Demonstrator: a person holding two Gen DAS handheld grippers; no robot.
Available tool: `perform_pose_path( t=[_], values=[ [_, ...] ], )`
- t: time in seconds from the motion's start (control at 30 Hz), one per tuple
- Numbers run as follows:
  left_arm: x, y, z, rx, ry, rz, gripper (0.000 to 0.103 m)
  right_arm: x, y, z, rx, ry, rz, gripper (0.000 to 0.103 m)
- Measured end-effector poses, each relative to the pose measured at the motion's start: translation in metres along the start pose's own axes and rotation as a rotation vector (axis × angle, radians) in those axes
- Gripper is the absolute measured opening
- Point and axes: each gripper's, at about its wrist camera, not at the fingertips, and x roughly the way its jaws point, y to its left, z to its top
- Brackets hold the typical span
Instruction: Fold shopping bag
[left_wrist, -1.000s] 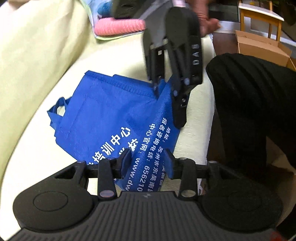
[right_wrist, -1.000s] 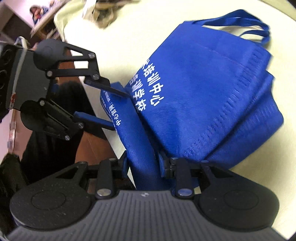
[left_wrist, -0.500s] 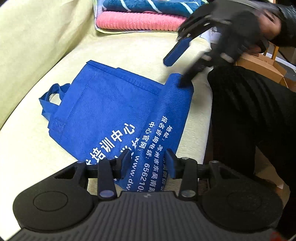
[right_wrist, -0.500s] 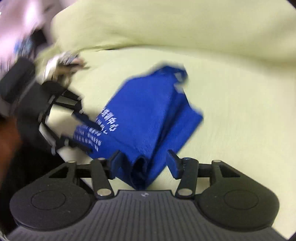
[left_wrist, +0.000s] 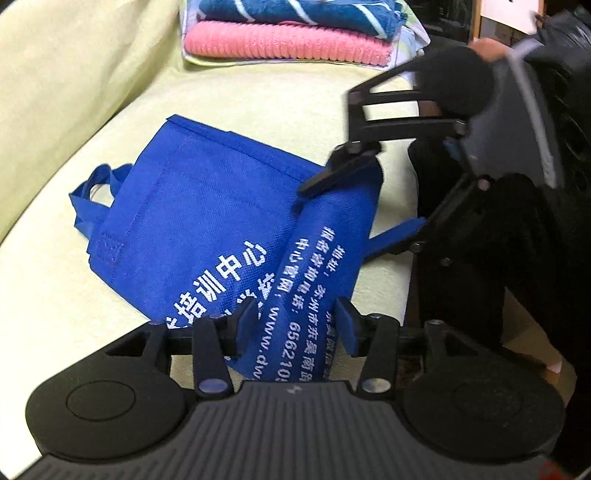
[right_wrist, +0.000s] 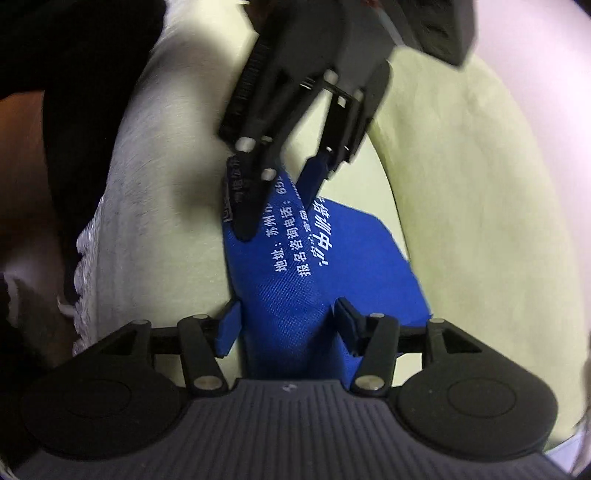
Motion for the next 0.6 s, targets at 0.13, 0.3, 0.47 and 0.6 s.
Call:
perform_pose_path(
  t=[0.13,0.3,0.47,0.6],
  values=[
    [-0.011,-0.028,-0.004,0.113,-0.035,0.14,0.055,0.0,-0.026,0.0,0.14,0.031,0.104,0.045],
    [-0.013,-0.078,-0.017,0.413,-0.036,0.392,0.056,0.016,-0.062,-0.004,0.308,0.069,0.262,0.044],
    [0.008,-0.09,-0.018,0.546,0.013,0.45,0.056,0.038,-0.094,-0.005,0.392,0.125,0.424,0.044],
    [0.018,-0.078,-0.013,0.504,0.031,0.434,0.054,0.059,-0.116,-0.017,0.52,0.138,0.543,0.044]
  ],
)
